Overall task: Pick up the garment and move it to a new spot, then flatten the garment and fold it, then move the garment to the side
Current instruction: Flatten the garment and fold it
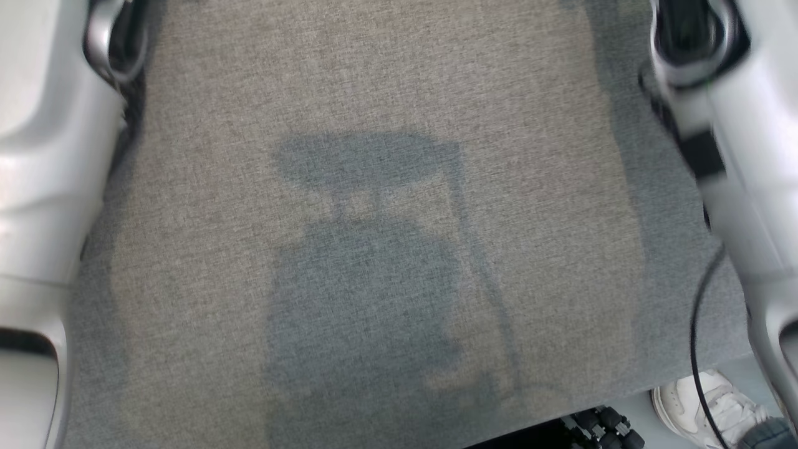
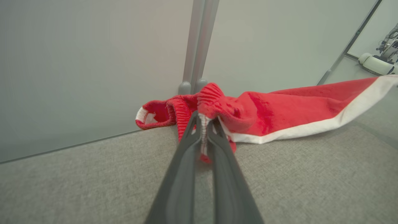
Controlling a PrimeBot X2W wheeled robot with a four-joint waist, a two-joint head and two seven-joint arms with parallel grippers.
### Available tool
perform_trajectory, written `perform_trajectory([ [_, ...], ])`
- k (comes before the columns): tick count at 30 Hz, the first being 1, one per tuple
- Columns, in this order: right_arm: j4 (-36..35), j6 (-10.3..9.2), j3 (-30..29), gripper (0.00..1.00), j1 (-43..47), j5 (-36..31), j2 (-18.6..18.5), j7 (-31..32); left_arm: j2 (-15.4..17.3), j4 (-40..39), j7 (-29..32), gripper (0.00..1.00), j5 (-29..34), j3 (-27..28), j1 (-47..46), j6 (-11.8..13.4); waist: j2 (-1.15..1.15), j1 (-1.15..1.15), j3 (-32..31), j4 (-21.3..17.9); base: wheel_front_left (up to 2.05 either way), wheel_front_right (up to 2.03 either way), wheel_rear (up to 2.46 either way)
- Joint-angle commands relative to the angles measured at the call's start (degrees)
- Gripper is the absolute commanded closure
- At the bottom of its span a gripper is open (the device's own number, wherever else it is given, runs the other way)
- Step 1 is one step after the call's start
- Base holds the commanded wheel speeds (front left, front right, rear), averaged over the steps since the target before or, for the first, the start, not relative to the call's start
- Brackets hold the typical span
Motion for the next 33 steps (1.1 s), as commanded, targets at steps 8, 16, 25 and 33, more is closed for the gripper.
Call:
perform_trajectory([
  [8, -20.74, 0.02, 1.49, 1.0, 28.95, 8.59, -12.92, -0.93, 5.81, -13.45, -2.62, 1.0, -11.31, -3.26, 25.2, -0.17, 0.0, -0.01, -12.62, 0.72, 0.0, 0.0, 0.0],
  [16, -35.12, -0.02, -2.02, 1.0, 54.7, 10.49, -22.27, -0.88, 9.17, -34.5, -3.55, 1.0, -19.55, 1.03, 54.19, 8.17, 0.0, -0.01, -21.86, 0.74, 0.0, 0.0, 0.0],
  [25, -49.12, -0.08, -13.86, 1.0, 83.26, 11.69, -25.61, -1.92, 12.14, -53.56, -3.21, 1.0, -24.2, 1.5, 77.86, 18.95, 0.0, -0.01, -24.27, 2.04, 0.0, 0.0, 0.0],
  [33, -51.27, -0.05, -17.57, 1.0, 73.84, 11.0, -21.57, 2.81, 14.78, -62.46, 5.07, 1.0, -23.61, 2.25, 71.96, 26.17, 0.0, -0.01, -20.24, 1.87, 0.0, 0.0, 0.0],
])
